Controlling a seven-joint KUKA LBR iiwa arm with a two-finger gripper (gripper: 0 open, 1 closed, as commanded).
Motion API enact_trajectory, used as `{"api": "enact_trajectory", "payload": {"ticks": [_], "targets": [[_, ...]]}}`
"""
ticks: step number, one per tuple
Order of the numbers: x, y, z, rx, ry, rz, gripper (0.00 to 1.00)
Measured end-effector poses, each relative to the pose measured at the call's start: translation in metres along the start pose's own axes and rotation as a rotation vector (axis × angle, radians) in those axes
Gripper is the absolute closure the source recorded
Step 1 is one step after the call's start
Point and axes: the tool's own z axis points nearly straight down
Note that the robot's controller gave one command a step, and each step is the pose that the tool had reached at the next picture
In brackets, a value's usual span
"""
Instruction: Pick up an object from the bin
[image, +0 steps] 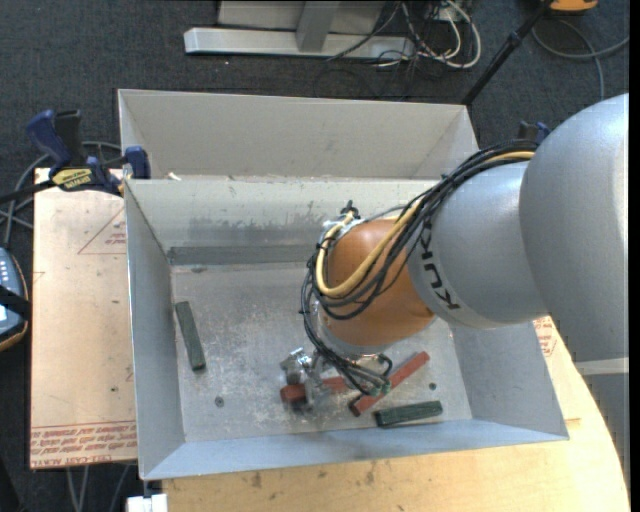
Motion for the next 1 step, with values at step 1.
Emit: {"api": "enact_trajectory", "payload": {"ticks": [1], "targets": [[0.0002, -0.0001, 0.0003, 0.000, 0.000, 0.000, 0.00]]}}
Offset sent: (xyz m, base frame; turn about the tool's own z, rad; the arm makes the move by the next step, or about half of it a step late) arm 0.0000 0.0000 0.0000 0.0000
